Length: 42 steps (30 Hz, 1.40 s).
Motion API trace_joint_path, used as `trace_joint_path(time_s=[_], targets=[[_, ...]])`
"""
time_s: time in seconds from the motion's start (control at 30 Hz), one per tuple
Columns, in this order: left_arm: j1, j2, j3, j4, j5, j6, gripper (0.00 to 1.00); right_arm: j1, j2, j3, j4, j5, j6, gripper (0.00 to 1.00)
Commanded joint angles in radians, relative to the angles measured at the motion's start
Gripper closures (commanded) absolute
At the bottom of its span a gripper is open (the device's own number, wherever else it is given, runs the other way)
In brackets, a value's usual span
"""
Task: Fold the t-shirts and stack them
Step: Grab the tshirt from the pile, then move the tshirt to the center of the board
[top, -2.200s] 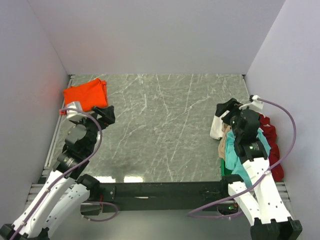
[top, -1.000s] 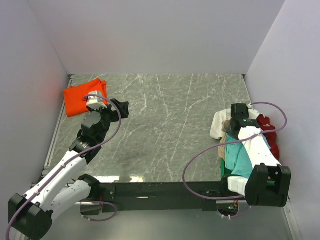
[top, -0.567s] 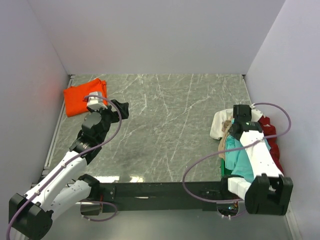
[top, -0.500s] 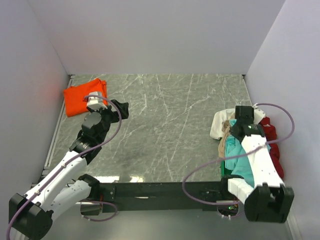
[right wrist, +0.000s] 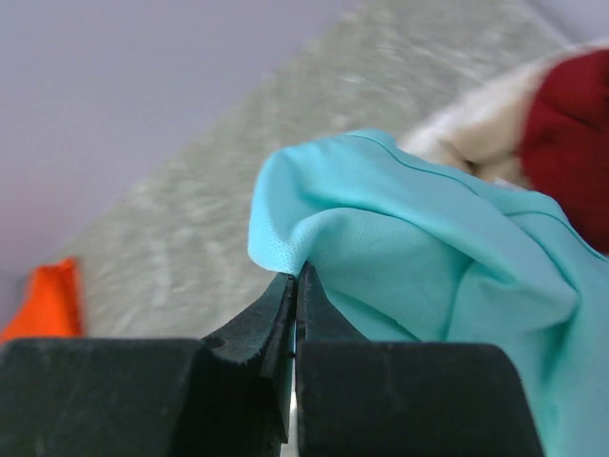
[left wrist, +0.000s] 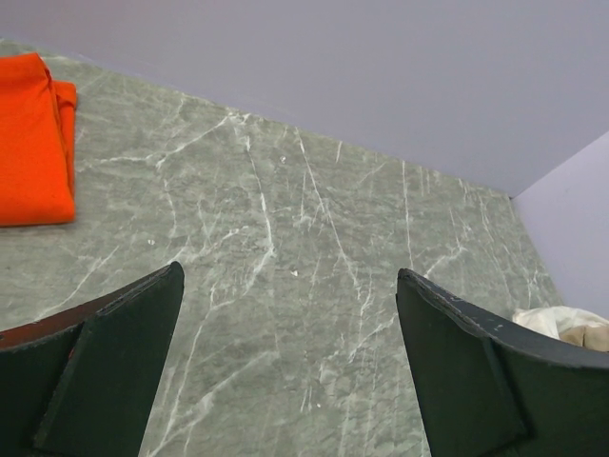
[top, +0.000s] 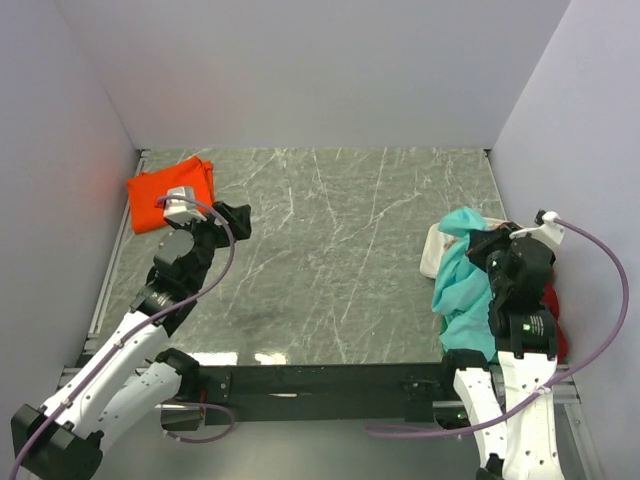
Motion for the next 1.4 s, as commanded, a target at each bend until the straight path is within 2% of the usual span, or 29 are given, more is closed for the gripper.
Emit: trace_joint_path(time_s=[0.0, 0.07, 0.2, 0.37, 0.5, 0.7, 0.87, 0.9, 0.93, 1.0, 1.03, 1.07, 1.37], targets=[[0.004, -0.049, -0.005, -0.02, -0.024, 0.002, 0.01, 0.0, 0.027, 0.077, 0.237, -0.264, 0.027, 1.0], [0.004, -0.07, -0.007, -0.031, -0.028, -0.001, 0.0, 0.007, 0.062, 0.105, 0.305, -0.364, 0.041, 1.0], [0.004, -0.099, -0.005, -0.06, -0.041, -0.006, 0.01, 0.084, 0.128, 0.204, 0.386, -0.426, 0.041, 1.0], [0.004, -0.127, -0.004, -0.087, -0.047, -0.014, 0.0, 0.387, 0.238, 0.315, 0.44, -0.318, -0.04, 1.0], [0.004, -0.141, 0.004, -0.109, -0.064, -0.015, 0.01, 0.529, 0.341, 0.408, 0.48, -0.32, -0.072, 1.0], [0.004, -0.17, 0.004, -0.147, -0.091, -0.009, 0.01, 0.632, 0.482, 0.476, 0.506, -0.268, -0.102, 1.0], [0.004, -0.17, 0.002, -0.146, -0.084, -0.009, 0.01, 0.639, 0.59, 0.47, 0.488, -0.161, -0.094, 0.99], [0.004, -0.167, 0.004, -0.146, -0.082, -0.011, 0.01, 0.639, 0.608, 0.473, 0.469, -0.084, -0.094, 0.94], [0.004, -0.162, 0.005, -0.147, -0.079, -0.012, 0.0, 0.638, 0.655, 0.479, 0.446, -0.037, -0.098, 0.72], [0.004, -0.145, 0.008, -0.15, -0.079, -0.014, 0.0, 0.639, 0.709, 0.511, 0.351, 0.092, -0.097, 0.49], [0.004, -0.139, 0.01, -0.153, -0.079, -0.015, 0.01, 0.639, 0.769, 0.525, 0.318, 0.132, -0.094, 0.32], [0.004, -0.125, 0.015, -0.158, -0.077, -0.015, 0.01, 0.639, 0.798, 0.545, 0.255, 0.16, -0.094, 0.27], [0.004, -0.012, 0.016, -0.098, -0.022, -0.02, 0.01, 0.638, 0.966, 0.402, 0.227, 0.194, -0.066, 0.25]])
